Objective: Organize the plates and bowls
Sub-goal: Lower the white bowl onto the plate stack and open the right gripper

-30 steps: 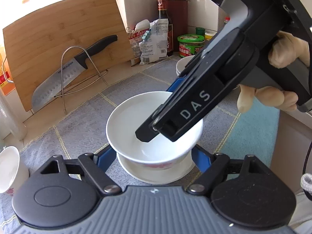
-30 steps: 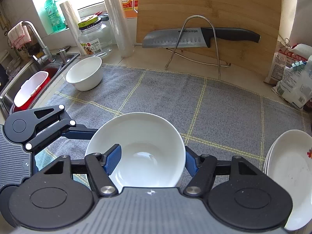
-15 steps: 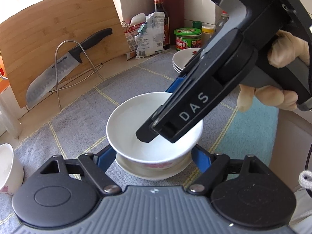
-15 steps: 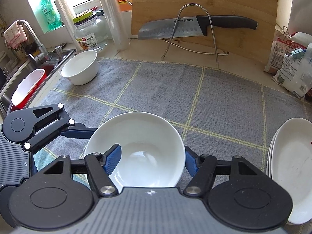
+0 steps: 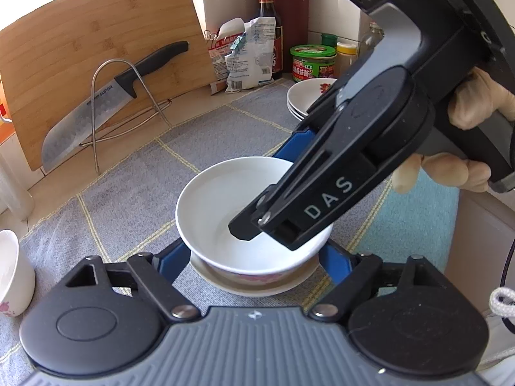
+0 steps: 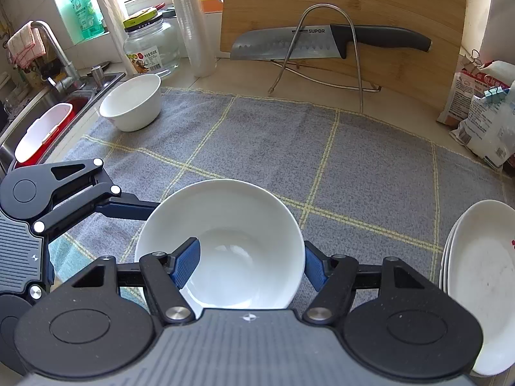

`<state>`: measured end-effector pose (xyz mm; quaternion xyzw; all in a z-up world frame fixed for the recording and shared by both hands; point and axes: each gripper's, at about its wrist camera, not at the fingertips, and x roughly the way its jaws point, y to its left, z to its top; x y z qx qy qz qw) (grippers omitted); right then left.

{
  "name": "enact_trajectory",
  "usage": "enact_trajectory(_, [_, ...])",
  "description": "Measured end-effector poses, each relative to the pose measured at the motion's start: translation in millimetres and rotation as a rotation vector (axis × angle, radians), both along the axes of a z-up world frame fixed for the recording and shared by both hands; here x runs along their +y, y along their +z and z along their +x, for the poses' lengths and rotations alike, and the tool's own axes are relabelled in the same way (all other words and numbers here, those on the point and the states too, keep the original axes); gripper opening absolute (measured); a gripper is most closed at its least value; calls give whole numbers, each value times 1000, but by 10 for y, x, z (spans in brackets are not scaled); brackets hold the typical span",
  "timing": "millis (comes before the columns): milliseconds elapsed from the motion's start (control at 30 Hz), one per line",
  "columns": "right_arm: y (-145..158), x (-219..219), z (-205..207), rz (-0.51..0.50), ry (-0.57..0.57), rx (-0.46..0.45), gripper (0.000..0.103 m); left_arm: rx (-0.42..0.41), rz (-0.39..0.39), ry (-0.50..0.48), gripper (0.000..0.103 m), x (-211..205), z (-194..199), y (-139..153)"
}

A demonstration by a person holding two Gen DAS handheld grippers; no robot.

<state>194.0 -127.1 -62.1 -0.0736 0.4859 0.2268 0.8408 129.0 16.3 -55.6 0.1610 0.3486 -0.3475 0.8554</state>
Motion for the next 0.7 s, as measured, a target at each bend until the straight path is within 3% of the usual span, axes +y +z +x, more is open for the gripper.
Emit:
enact_trajectory(167, [11,6,-1,-2,7,-8,73,-25,-15,1,98,17,4,9])
enact_trajectory(300, [18,7,-4,0,12,-8,75,-45,-20,-15,98,19,-21,61])
enact_trajectory(467, [46,-30,-19,2,-6,-32,97,-41,-61,-43,99,42,-62,137])
enact_trajectory(700, [118,-165,-7,-3,-58,-62,102,-68,-71,-28,99,73,-86,145])
